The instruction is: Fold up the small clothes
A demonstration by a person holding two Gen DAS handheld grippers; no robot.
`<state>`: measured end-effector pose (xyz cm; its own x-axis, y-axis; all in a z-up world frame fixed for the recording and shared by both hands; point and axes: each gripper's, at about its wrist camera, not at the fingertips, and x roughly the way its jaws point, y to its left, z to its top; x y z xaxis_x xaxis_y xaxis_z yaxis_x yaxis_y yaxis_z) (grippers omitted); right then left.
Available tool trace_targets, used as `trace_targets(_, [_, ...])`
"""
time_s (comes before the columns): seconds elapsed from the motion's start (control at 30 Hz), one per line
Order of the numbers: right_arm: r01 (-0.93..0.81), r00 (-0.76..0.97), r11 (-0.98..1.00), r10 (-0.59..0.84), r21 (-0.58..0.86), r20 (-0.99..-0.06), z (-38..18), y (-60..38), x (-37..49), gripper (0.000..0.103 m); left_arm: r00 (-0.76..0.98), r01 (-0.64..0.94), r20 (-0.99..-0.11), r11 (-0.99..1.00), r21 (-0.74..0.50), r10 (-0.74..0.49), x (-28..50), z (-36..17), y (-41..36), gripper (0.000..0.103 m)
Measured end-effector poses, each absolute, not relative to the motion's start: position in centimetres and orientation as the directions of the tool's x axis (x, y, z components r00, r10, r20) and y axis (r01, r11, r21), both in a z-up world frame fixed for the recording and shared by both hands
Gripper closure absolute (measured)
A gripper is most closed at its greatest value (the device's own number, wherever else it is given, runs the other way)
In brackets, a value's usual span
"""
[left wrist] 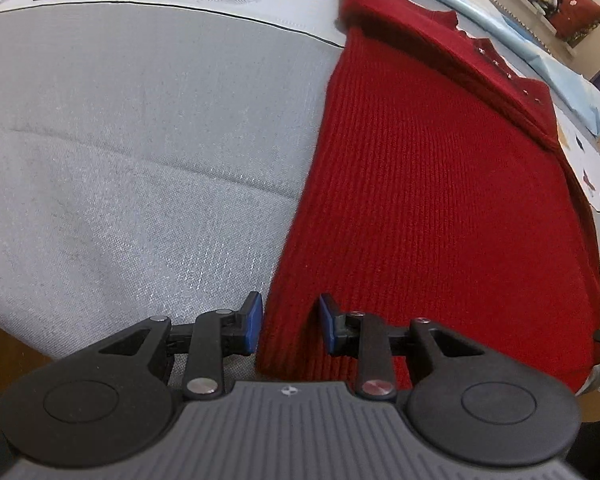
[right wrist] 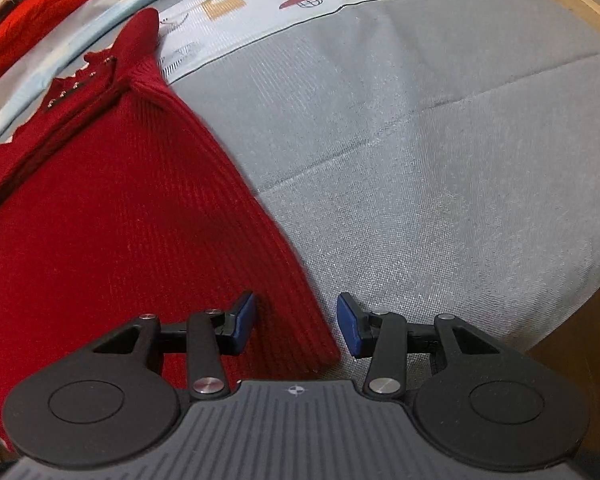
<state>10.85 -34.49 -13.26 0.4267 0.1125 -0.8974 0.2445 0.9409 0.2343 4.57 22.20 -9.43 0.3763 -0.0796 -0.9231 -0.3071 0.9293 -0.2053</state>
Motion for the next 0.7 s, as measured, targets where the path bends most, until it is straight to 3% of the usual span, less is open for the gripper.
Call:
trace_targets(0.13, [0.219, 0.432, 0.951, 0.104, 0.217, -0.896, -13.3, -33.8, 10.9, 0.056, 0.377, -0.293, -0.924, 0.939, -0.178, -0.058, 4.7, -9.5, 21.6, 0.069])
trace_targets(0.2, [0.206, 0.432, 0.95, 0.129, 0.237, -0.893, -13.3, -33.6, 10.8, 0.061, 0.379, -0.269, -0.924, 0.949, -0.166, -0.054, 4.8, -9.5, 21.0, 0.07])
trace_targets(0.27, [0.19, 0.431, 0.952, 0.138, 0.239, -0.892, -13.3, -33.5, 10.8, 0.07, 0.384, -0.246, -0.922, 0.955, -0.164, -0.059, 4.9, -9.4, 20.6, 0.081])
trace_targets(0.33, [0.184, 0.431, 0.95, 0.154, 0.254, -0.889, -13.2, -33.5, 10.8, 0.073, 0.385, -0.238, -0.921, 0.957, -0.167, -0.065, 4.8, -9.2, 20.5, 0.082])
trace_targets(0.63, [0.166, 0.419, 0.953, 0.165, 0.254, -0.893, -13.2, -33.2, 11.2, 0.074, 0.373, -0.213, -0.925, 0.963, -0.165, -0.076, 4.3, -9.3, 20.3, 0.084])
trace_targets(0.67, [0.165, 0.419, 0.953, 0.166, 0.254, -0.893, -13.2, -33.2, 11.2, 0.08, 0.377, -0.213, -0.923, 0.963, -0.165, -0.074, 4.4, -9.2, 20.3, 0.091])
trace_targets(0.7, [0.167, 0.422, 0.952, 0.168, 0.258, -0.891, -13.1, -33.2, 11.1, 0.084, 0.387, -0.217, -0.919, 0.962, -0.166, -0.071, 4.3, -9.0, 20.4, 0.092])
